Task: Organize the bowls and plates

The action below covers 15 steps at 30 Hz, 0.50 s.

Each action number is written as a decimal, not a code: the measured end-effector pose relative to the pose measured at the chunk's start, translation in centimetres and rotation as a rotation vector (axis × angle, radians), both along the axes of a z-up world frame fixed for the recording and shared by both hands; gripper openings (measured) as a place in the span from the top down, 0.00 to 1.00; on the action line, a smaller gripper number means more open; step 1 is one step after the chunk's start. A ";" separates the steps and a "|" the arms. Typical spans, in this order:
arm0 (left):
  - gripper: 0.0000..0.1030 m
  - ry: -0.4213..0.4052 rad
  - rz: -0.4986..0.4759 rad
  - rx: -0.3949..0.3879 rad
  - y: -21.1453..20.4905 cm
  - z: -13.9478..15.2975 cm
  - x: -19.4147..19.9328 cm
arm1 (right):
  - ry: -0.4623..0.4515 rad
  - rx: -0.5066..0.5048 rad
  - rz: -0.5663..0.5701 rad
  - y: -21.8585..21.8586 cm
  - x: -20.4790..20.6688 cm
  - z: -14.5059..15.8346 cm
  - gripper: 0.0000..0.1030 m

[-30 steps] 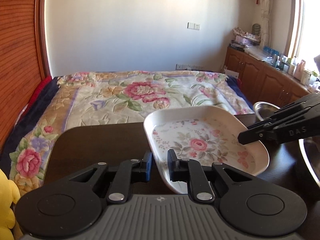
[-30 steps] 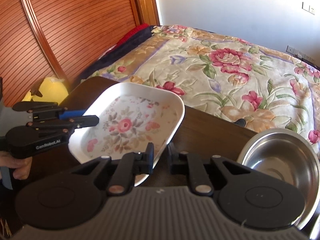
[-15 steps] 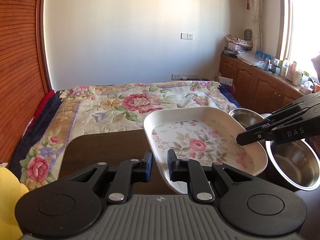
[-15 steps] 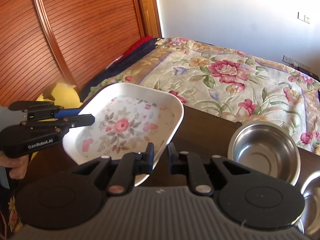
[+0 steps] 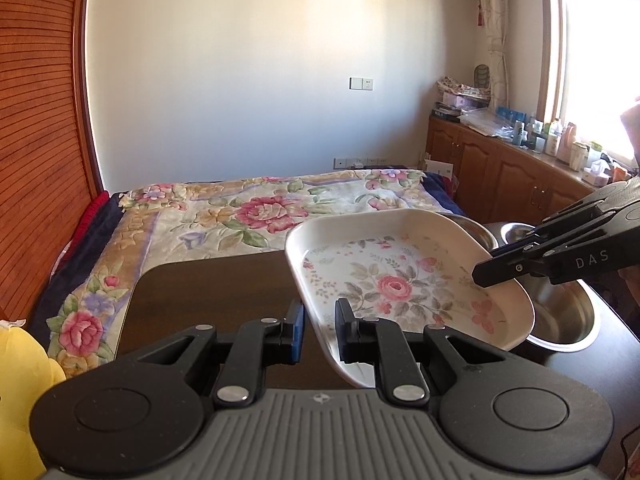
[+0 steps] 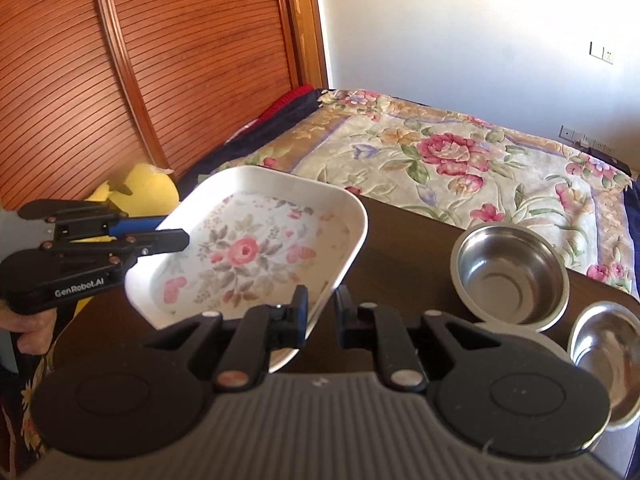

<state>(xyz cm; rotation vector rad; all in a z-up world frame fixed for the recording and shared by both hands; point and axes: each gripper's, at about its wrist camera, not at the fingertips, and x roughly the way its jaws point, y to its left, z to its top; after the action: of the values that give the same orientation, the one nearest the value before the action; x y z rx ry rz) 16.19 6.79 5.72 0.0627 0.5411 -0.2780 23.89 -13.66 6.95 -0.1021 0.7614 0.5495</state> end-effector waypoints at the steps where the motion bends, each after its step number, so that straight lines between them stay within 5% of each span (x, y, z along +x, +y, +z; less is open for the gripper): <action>1: 0.83 0.001 -0.002 0.000 0.0 -0.1 -0.2 | -0.001 0.001 0.000 -0.1 -0.3 0.0 0.85; 15: 0.83 -0.004 -0.019 0.001 -0.8 -0.3 -4.6 | -0.007 -0.001 -0.005 -0.5 -4.2 -0.7 0.85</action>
<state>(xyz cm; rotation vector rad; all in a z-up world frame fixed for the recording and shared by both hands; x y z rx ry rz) 11.63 6.02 5.45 0.0695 0.5371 -0.2958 19.67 -14.16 6.27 -0.1028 0.7549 0.5443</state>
